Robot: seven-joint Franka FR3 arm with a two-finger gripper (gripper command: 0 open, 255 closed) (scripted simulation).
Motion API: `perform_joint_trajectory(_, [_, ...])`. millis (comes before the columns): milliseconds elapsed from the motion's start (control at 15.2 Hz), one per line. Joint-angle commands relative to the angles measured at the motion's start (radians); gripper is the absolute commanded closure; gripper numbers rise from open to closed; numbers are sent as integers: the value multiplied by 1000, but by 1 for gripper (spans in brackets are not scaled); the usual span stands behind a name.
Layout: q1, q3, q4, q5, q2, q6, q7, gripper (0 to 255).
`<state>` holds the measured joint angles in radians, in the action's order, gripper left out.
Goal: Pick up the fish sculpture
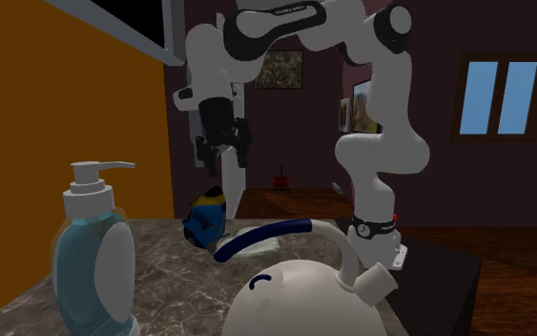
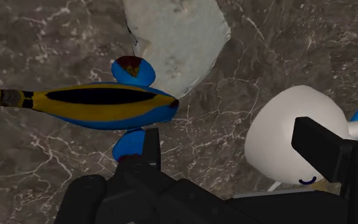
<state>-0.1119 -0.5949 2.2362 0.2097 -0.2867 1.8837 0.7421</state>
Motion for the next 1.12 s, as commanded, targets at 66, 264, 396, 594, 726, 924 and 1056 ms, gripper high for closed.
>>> perform_joint_trajectory(66, [-34, -89, -76, 148, 159, -7, 185, 0])
perform_joint_trajectory(264, [-31, -138, -179, 323, 350, -63, 369, 0])
perform_joint_trajectory(396, [3, -137, -259, 435, 480, -120, 474, 0])
perform_joint_trajectory(594, [16, -124, -251, 450, 499, -106, 493, 0])
perform_joint_trajectory(726, [19, -120, -242, 462, 514, -90, 509, 0])
perform_joint_trajectory(924, [25, -113, -226, 487, 544, -64, 540, 0])
perform_joint_trajectory(1056, [25, -113, -226, 487, 544, -64, 540, 0])
